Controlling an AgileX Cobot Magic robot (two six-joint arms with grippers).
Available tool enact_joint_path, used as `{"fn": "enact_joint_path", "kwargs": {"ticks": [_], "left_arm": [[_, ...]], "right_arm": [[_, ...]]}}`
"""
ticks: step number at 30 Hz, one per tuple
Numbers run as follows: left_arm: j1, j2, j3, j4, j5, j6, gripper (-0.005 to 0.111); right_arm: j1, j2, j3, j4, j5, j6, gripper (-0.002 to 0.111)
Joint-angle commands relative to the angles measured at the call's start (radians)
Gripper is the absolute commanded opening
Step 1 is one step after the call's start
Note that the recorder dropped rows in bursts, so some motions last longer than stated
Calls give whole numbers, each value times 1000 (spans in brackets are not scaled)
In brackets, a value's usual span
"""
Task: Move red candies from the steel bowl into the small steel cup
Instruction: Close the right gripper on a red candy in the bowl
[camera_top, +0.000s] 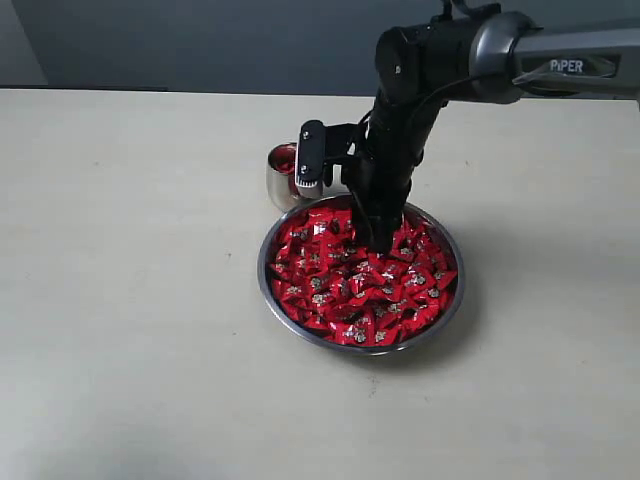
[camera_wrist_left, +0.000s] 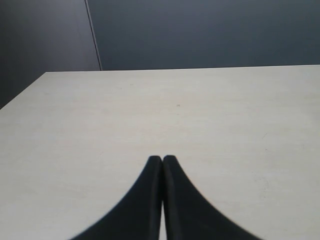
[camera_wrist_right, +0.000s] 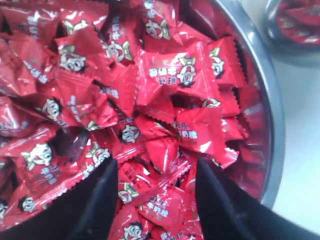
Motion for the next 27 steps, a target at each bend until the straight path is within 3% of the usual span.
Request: {"fn": "enact_joint_path", "kwargs": {"ticks": [1, 27], "left_arm": [[-5, -4, 4, 6, -2, -3, 0], [-5, -4, 4, 6, -2, -3, 0]], "right_arm": [[2, 18, -7, -12, -10, 9, 47], [2, 30, -7, -31, -45, 21, 47]]}}
